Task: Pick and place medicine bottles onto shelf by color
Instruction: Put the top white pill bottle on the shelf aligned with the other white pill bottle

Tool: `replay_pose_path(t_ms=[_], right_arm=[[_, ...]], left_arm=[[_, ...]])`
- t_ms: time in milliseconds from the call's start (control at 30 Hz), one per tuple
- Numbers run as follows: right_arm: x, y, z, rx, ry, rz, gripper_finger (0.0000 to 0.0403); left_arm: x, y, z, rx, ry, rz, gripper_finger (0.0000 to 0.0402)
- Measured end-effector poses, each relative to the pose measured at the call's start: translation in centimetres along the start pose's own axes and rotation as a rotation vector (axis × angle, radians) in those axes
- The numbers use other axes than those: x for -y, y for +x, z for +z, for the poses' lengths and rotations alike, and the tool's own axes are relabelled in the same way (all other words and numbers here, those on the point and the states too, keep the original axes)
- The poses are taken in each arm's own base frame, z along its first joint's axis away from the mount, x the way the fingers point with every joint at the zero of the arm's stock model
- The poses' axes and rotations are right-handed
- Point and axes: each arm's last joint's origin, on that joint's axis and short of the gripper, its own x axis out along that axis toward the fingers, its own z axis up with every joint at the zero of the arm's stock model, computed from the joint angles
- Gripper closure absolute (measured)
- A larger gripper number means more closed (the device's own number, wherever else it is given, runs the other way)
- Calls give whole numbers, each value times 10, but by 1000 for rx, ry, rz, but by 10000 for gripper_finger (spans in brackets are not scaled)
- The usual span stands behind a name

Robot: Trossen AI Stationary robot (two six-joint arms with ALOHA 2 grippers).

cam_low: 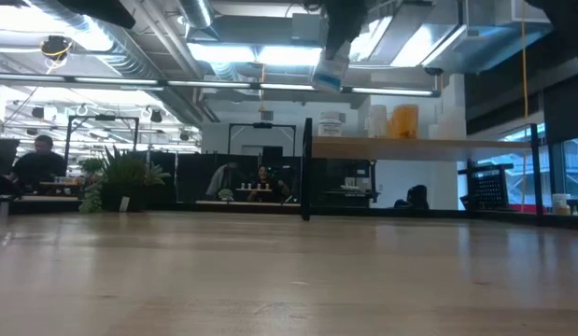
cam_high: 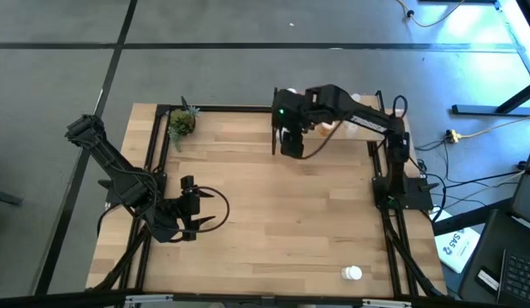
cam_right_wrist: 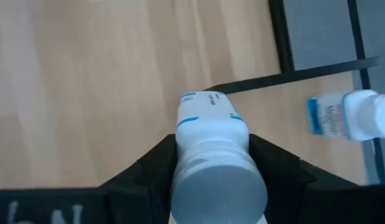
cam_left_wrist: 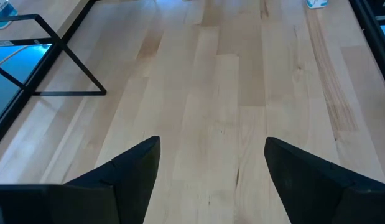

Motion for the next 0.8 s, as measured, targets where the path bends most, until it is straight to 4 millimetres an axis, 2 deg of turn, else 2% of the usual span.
replay_pose_path(t_ms=[200, 433, 567, 800], right_arm=[[32, 22, 0, -65, 24, -60, 224], [63, 30, -2, -67, 48, -102, 224], [71, 35, -3, -62, 49, -64, 224], [71, 38, -1, -50, 31, -41, 224]], left_arm=[[0, 0, 0, 0, 0, 0, 118], [0, 0, 0, 0, 0, 0, 118], [0, 0, 0, 0, 0, 0, 118], [0, 0, 0, 0, 0, 0, 118]])
